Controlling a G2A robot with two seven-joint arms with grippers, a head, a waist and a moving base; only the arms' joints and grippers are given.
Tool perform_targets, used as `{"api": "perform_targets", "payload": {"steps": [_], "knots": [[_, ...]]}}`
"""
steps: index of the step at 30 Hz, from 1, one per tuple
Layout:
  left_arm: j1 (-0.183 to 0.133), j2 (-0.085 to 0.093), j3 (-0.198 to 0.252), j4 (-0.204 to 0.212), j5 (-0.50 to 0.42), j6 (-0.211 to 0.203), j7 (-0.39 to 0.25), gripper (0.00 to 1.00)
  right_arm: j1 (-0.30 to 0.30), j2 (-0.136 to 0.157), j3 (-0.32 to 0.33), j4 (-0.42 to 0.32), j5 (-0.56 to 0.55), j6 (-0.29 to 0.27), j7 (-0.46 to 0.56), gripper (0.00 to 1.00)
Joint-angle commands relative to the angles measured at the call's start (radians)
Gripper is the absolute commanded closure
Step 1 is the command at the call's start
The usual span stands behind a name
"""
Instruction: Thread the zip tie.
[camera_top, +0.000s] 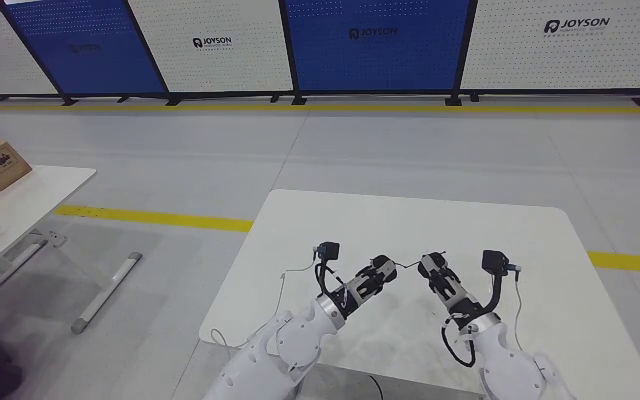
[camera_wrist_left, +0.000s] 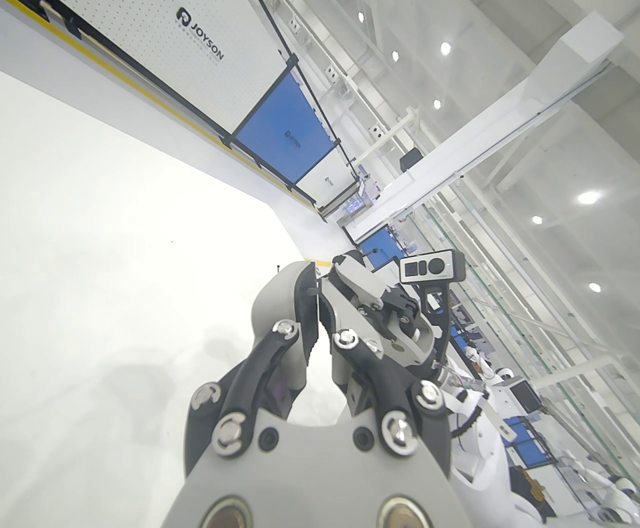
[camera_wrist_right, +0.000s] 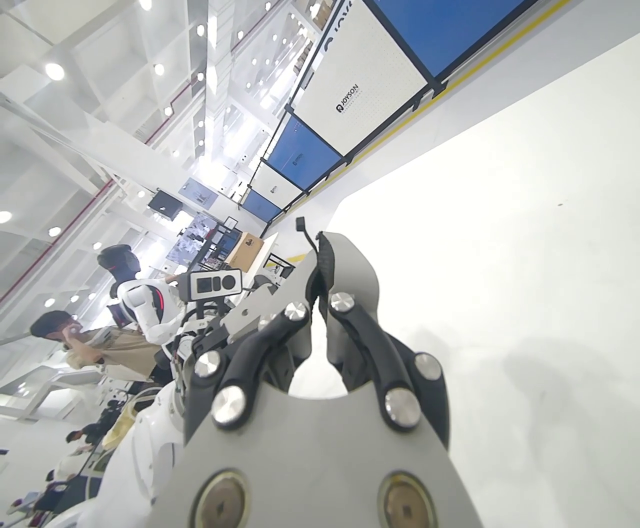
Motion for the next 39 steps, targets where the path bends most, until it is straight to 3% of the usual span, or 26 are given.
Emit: {"api": "perform_targets", "payload": {"steps": [1,7,15,16,22,30,39], "knots": [[-0.001,0.000,-0.001,-0.001,-0.001,0.000,0.000,1.00,0.000,-0.001,0.000,0.000,0.001,0.001,-0.001,0.93],[-0.002,0.002,-0.004,-0.002,-0.002,0.001,0.001,1.00,-0.001,-0.002,0.001,0.000,0.001,0.003,-0.005,0.85],[0.004,0.005,-0.015,-0.003,-0.009,-0.002,-0.001,1.00,0.005,-0.005,-0.006,0.003,-0.003,0.006,0.007,0.95],[0.004,0.005,-0.015,-0.004,-0.010,-0.002,-0.001,1.00,0.006,-0.005,-0.007,0.003,-0.004,0.006,0.008,1.00],[0.004,0.006,-0.008,-0.011,-0.009,-0.009,-0.019,1.00,0.012,-0.007,-0.015,0.005,-0.008,0.008,0.008,1.00],[0.010,0.011,-0.006,-0.017,-0.062,-0.047,-0.088,1.00,0.020,-0.010,-0.015,0.011,-0.005,0.015,0.020,1.00],[0.035,0.017,-0.017,-0.067,-0.116,0.010,-0.115,1.00,0.023,-0.008,0.000,0.014,0.035,0.015,0.080,1.00]]}}
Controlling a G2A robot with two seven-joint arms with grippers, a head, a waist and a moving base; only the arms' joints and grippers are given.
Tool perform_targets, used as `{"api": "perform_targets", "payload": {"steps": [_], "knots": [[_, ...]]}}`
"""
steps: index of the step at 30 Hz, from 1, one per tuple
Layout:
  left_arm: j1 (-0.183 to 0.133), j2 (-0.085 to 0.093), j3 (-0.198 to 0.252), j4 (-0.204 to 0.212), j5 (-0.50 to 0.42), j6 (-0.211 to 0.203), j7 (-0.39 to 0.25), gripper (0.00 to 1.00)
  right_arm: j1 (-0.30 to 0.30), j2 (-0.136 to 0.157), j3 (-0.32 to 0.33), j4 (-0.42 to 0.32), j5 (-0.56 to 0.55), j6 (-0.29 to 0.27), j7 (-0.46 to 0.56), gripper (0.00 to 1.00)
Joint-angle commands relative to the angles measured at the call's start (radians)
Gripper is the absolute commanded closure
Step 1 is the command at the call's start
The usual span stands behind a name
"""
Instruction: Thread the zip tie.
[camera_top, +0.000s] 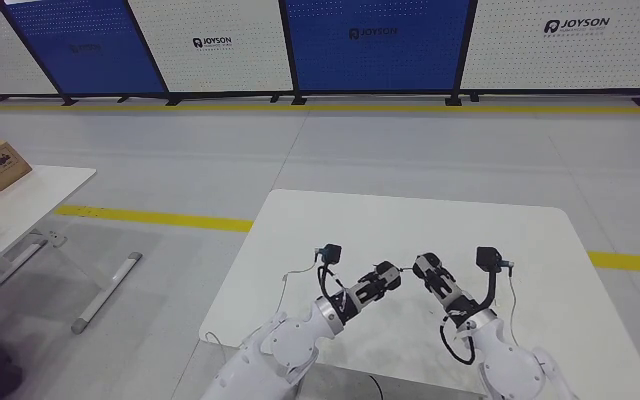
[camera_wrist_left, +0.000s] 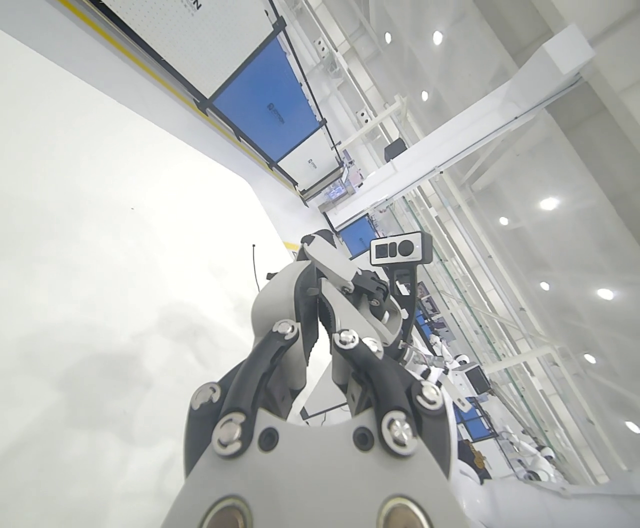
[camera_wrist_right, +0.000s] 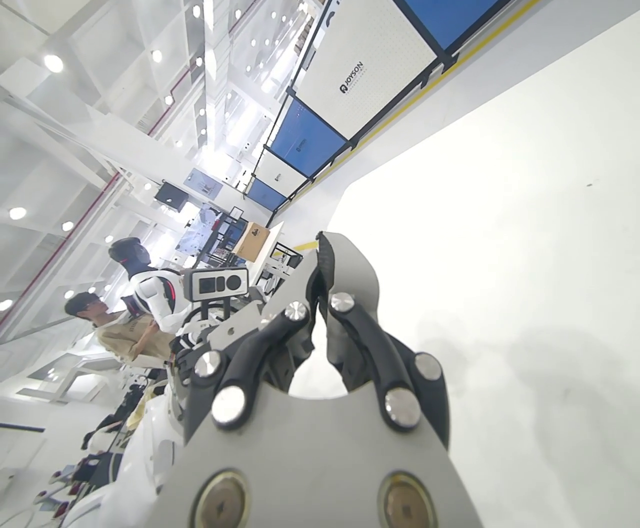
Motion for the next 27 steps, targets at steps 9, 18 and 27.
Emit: {"api": "perform_targets", "payload": {"steps": [9,18,27], "knots": [[0.010,0.005,-0.004,-0.019,0.003,0.052,-0.008,1.00,0.001,0.001,0.004,0.004,-0.001,0.002,0.021,0.82],[-0.002,0.004,-0.004,-0.003,-0.026,0.081,0.009,1.00,0.002,0.002,0.003,0.009,-0.007,-0.008,0.035,0.75],[-0.007,0.004,-0.005,0.005,-0.025,0.097,0.035,1.00,0.000,0.003,0.005,0.007,-0.018,-0.010,0.047,0.75]]}}
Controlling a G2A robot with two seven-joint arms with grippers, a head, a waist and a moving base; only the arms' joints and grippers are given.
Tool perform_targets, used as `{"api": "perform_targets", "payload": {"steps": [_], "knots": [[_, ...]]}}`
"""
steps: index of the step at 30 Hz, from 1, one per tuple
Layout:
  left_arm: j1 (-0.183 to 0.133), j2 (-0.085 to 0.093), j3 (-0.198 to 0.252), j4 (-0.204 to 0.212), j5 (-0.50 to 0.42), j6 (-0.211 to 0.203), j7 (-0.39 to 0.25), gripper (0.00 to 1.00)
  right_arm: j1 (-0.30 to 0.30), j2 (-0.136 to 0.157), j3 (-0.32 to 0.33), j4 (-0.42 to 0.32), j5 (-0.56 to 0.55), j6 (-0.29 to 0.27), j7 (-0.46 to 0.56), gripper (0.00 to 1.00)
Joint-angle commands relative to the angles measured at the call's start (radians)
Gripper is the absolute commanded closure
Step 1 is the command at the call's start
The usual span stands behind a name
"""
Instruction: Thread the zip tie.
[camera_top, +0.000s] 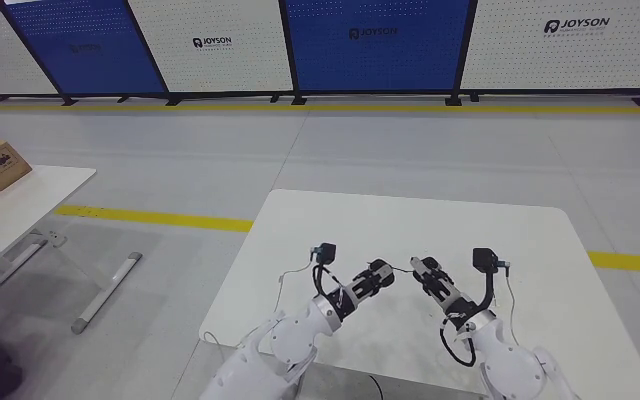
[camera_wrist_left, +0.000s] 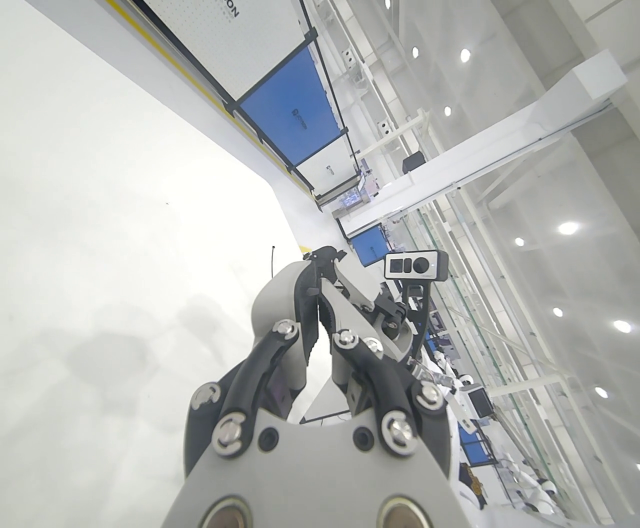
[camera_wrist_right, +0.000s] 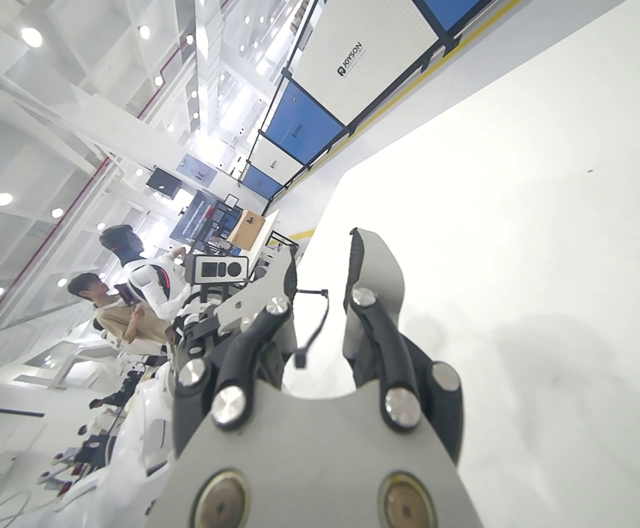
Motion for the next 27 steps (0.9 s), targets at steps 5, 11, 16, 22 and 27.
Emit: {"api": "perform_targets", "payload": {"steps": [5,11,16,22,27], "knots": [[-0.008,-0.002,0.004,-0.003,-0.005,0.025,0.020,1.00,0.001,0.001,-0.002,-0.001,-0.013,-0.002,0.014,0.72],[-0.011,-0.003,0.001,-0.006,-0.018,0.042,0.030,1.00,0.002,0.002,-0.009,-0.002,-0.037,-0.008,0.024,0.73],[-0.012,-0.003,-0.001,-0.007,-0.025,0.045,0.031,1.00,0.003,0.002,-0.009,0.000,-0.037,-0.009,0.023,0.78],[-0.014,-0.002,-0.003,-0.004,-0.031,0.035,0.025,1.00,0.005,0.002,-0.004,0.003,-0.024,-0.009,0.010,0.95],[-0.016,-0.001,-0.005,-0.002,-0.033,0.032,0.028,1.00,0.005,0.002,-0.003,0.002,-0.022,-0.010,0.007,1.00]]}}
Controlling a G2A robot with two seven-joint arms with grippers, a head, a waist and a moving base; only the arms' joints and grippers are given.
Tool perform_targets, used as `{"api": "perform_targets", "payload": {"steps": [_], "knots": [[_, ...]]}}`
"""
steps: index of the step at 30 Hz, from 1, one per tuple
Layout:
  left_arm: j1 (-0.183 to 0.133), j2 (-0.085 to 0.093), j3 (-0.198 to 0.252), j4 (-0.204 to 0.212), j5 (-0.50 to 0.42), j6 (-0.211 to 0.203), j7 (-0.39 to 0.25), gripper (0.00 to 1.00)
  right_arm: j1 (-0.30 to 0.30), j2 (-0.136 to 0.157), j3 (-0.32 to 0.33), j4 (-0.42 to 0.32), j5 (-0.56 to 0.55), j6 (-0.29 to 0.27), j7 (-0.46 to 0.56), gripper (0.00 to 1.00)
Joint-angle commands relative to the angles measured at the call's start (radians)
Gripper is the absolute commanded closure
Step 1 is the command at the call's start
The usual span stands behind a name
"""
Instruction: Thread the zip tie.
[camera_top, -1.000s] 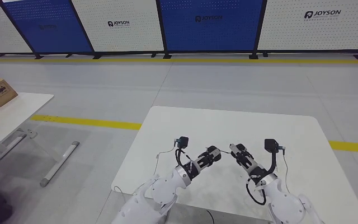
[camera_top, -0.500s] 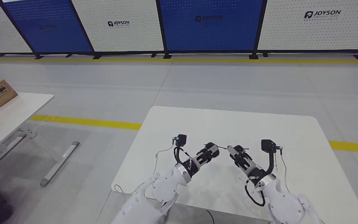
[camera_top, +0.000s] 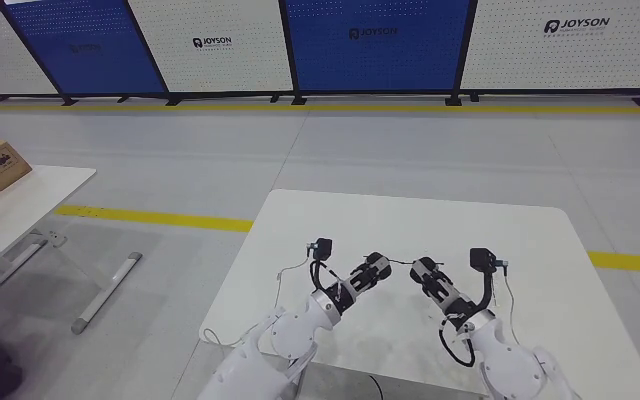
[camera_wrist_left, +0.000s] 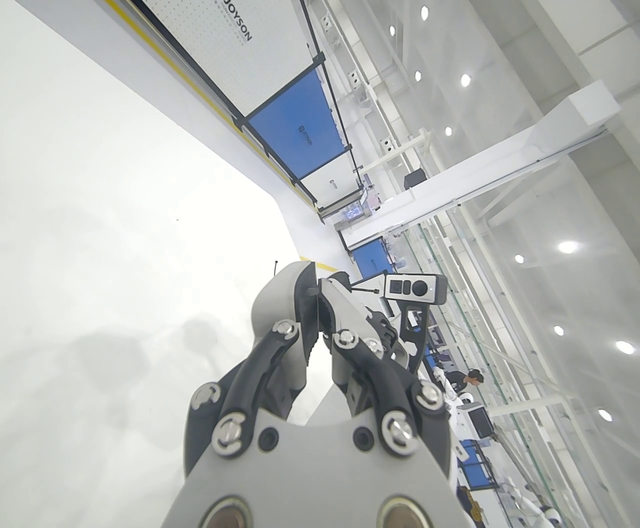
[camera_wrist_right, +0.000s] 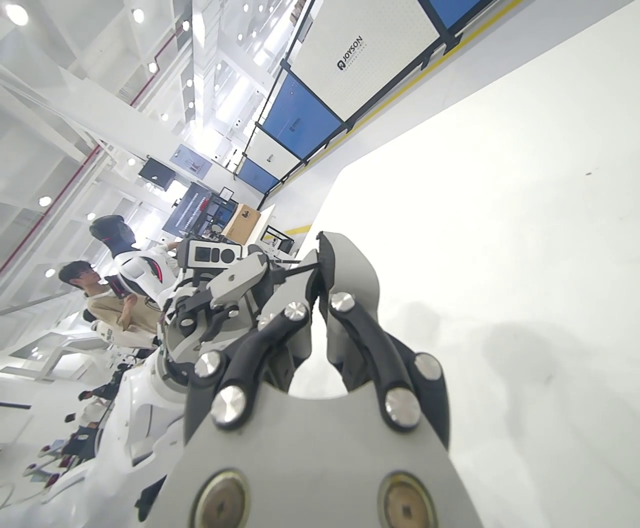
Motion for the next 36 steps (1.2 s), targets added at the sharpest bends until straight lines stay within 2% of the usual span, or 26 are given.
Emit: {"api": "perform_targets", "payload": {"steps": [1,8,10,12,13,14,15,16,19,21,22,23,29,31,34,36], "knots": [[-0.001,0.000,0.000,0.000,-0.002,-0.002,0.002,1.00,0.001,0.000,0.000,0.000,0.002,-0.001,-0.001,1.00],[-0.002,0.002,0.007,-0.001,0.017,-0.026,-0.023,1.00,0.008,-0.001,-0.003,-0.001,0.001,0.001,0.004,1.00],[-0.002,0.003,0.007,-0.002,0.019,-0.028,-0.022,0.79,0.010,-0.001,-0.003,-0.002,0.001,0.002,0.004,1.00],[-0.003,0.003,0.007,-0.002,0.022,-0.030,-0.022,0.69,0.010,-0.001,-0.003,-0.003,0.000,0.002,0.004,1.00],[-0.003,0.003,0.007,-0.002,0.024,-0.029,-0.022,0.58,0.010,-0.001,-0.003,-0.003,-0.001,0.002,0.004,1.00],[-0.003,0.004,0.007,-0.003,0.026,-0.029,-0.022,0.51,0.010,-0.001,-0.003,-0.003,-0.001,0.002,0.003,1.00],[-0.003,0.004,0.007,-0.004,0.028,-0.028,-0.021,0.17,0.010,-0.001,-0.003,-0.003,-0.001,0.002,0.003,1.00],[-0.003,0.004,0.008,-0.005,0.035,-0.025,-0.019,0.12,0.010,-0.001,-0.002,-0.003,-0.001,0.002,0.003,1.00],[-0.004,0.004,0.012,-0.005,0.048,-0.021,-0.012,0.16,0.009,-0.001,-0.001,-0.004,-0.002,0.001,0.001,1.00],[-0.006,0.004,0.017,-0.005,0.063,-0.018,-0.008,0.24,0.009,0.000,-0.001,-0.007,-0.005,-0.001,0.002,1.00],[-0.006,0.003,0.020,-0.005,0.067,-0.017,-0.005,0.36,0.008,0.000,0.000,-0.008,-0.007,-0.002,0.002,1.00],[-0.008,0.003,0.023,-0.004,0.071,-0.015,-0.003,0.44,0.007,0.000,-0.001,-0.010,-0.010,-0.003,0.003,1.00],[-0.018,0.000,0.037,0.002,0.081,-0.007,0.011,0.68,0.003,0.001,-0.004,-0.016,-0.027,-0.010,0.003,1.00],[-0.022,-0.001,0.041,0.004,0.085,-0.004,0.017,0.72,0.001,0.001,-0.005,-0.017,-0.033,-0.013,0.004,1.00],[-0.026,-0.003,0.044,0.008,0.088,0.002,0.027,0.85,0.000,0.002,-0.006,-0.017,-0.036,-0.016,0.005,1.00],[-0.029,-0.004,0.046,0.011,0.084,0.005,0.032,1.00,0.000,0.002,-0.006,-0.017,-0.039,-0.017,0.005,1.00]]}}
